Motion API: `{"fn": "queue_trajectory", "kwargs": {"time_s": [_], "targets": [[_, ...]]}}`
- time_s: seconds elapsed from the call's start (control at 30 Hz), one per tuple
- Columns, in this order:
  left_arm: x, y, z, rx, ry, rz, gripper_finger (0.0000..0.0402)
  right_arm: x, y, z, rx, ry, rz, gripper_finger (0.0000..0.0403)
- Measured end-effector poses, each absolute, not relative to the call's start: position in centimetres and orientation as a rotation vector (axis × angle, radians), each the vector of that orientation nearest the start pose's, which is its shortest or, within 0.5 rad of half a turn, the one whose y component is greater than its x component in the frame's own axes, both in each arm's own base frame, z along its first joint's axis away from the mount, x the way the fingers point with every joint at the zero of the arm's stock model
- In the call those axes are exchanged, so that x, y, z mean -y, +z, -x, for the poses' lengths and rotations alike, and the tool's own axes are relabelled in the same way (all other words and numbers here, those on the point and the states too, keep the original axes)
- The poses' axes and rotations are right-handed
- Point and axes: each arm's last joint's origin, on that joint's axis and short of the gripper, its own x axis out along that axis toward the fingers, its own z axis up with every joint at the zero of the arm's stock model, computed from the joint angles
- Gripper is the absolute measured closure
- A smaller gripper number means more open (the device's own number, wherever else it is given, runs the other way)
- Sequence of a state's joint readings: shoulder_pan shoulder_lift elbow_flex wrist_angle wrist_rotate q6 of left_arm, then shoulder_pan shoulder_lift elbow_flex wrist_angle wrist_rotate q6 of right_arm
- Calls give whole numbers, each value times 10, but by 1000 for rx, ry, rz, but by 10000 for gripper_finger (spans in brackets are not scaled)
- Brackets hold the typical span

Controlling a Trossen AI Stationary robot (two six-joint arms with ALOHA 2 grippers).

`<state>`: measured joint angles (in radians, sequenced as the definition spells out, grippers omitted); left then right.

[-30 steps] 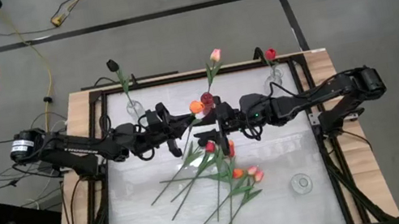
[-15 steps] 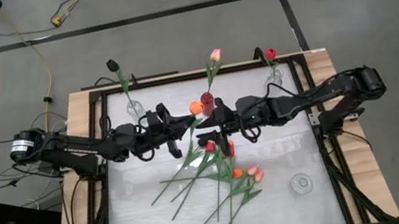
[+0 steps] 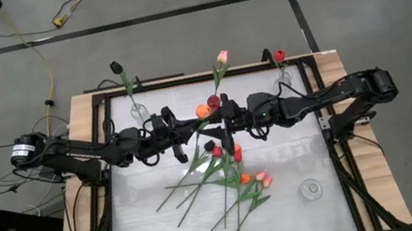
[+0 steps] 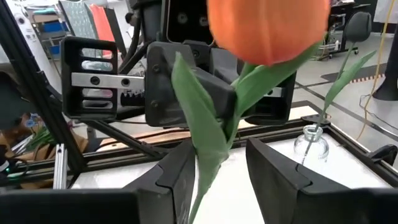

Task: Sort flowers into vase by color
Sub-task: Put the top orange flower into the bottom transparent vase

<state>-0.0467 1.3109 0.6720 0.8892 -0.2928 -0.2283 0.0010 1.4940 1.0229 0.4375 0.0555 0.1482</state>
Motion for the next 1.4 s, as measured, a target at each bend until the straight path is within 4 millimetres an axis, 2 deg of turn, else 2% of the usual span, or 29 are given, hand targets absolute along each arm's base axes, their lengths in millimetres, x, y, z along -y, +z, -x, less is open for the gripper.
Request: {"fn": "queue_trajectory", "kwargs": {"time_s": [0.17,0.73,0.87,1.0,1.17,1.4], "targets": [[5,284,-277,274,216,268,401,1,307,-342,-20,-53,-146,249],[5,284,-277,275,217,268,401,1,307,-342,-19,-51,-96,365],[5,284,-277,274,218,265,398,1,307,-342,-19,-51,-96,381],[5,284,-277,273,218,257,376,0,307,-342,-22,-48,-96,380],[5,284,-277,267,223,214,327,-2,309,-335,-66,-43,-95,381],[4,284,-277,262,232,165,277,-13,338,-297,-107,-8,-91,381]]}}
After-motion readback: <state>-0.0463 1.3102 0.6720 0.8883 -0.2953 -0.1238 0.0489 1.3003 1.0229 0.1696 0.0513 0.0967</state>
